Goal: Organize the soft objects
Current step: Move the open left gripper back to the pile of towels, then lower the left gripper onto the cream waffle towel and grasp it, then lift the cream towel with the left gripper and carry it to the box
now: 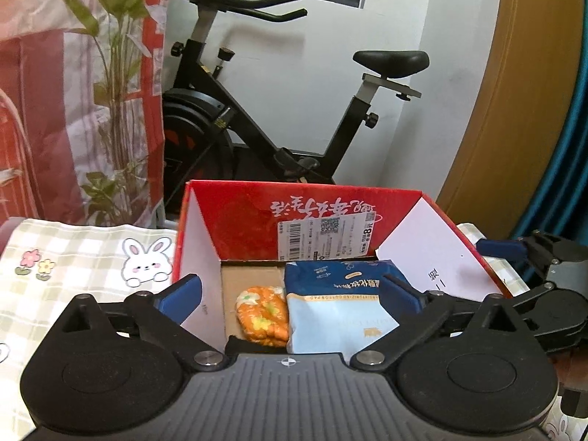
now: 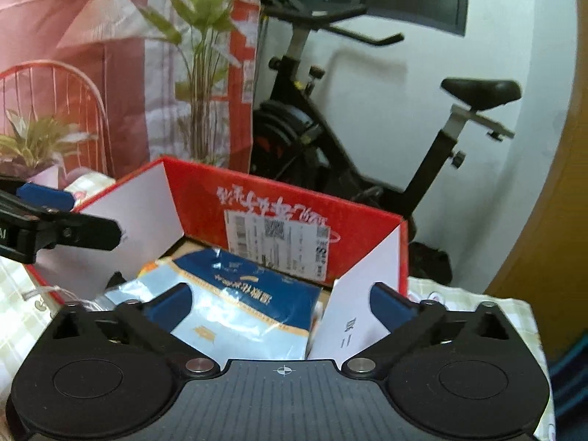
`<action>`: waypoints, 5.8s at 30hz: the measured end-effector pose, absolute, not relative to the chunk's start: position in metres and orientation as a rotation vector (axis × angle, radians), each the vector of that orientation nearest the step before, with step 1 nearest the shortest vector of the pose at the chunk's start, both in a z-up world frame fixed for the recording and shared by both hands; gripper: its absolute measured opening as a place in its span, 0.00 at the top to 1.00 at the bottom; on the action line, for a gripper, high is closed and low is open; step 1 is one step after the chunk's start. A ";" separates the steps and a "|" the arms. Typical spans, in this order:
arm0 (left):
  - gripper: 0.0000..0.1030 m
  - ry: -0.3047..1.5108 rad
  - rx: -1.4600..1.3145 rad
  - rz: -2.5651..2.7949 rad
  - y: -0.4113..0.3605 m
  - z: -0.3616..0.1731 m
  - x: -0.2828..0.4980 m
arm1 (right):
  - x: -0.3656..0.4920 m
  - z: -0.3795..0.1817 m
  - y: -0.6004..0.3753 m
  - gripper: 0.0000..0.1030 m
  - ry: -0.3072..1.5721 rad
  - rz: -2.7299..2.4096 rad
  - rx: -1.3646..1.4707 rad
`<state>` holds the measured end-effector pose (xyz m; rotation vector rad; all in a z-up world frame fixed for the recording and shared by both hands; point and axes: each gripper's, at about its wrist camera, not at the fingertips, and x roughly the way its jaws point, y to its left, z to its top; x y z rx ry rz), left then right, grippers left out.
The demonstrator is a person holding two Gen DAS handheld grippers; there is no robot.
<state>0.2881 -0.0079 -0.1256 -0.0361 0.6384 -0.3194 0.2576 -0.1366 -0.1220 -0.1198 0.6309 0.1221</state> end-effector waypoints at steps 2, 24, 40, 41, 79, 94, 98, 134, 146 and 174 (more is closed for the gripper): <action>0.00 0.633 -0.022 -0.309 -0.007 -0.121 0.280 | 0.252 -0.115 -0.138 0.00 0.618 0.111 -0.093; 0.00 0.547 0.036 -0.229 0.024 -0.099 0.150 | 0.120 -0.091 -0.150 0.00 0.422 0.068 0.109; 0.00 0.684 -0.008 -0.248 0.032 -0.167 0.093 | 0.024 -0.157 -0.121 0.00 0.557 0.137 0.022; 0.00 0.696 -0.018 -0.252 0.031 -0.172 0.092 | 0.020 -0.163 -0.118 0.00 0.569 0.132 0.002; 0.00 0.888 0.031 -0.236 0.023 -0.243 0.104 | 0.038 -0.227 -0.111 0.00 0.800 0.112 -0.040; 0.24 0.847 -0.018 -0.319 0.029 -0.233 0.093 | 0.026 -0.217 -0.104 0.01 0.762 0.133 -0.082; 0.38 0.810 -0.036 -0.355 0.030 -0.228 0.088 | 0.017 -0.206 -0.096 0.05 0.713 0.178 -0.117; 0.77 0.732 -0.182 -0.394 0.050 -0.214 0.085 | 0.007 -0.171 -0.119 0.75 0.649 0.244 0.044; 0.77 0.611 -0.178 -0.437 0.044 -0.168 0.088 | 0.015 -0.130 -0.132 0.75 0.542 0.235 0.065; 0.77 0.514 -0.169 -0.439 0.019 -0.105 0.181 | 0.117 -0.061 -0.157 0.75 0.467 0.196 0.011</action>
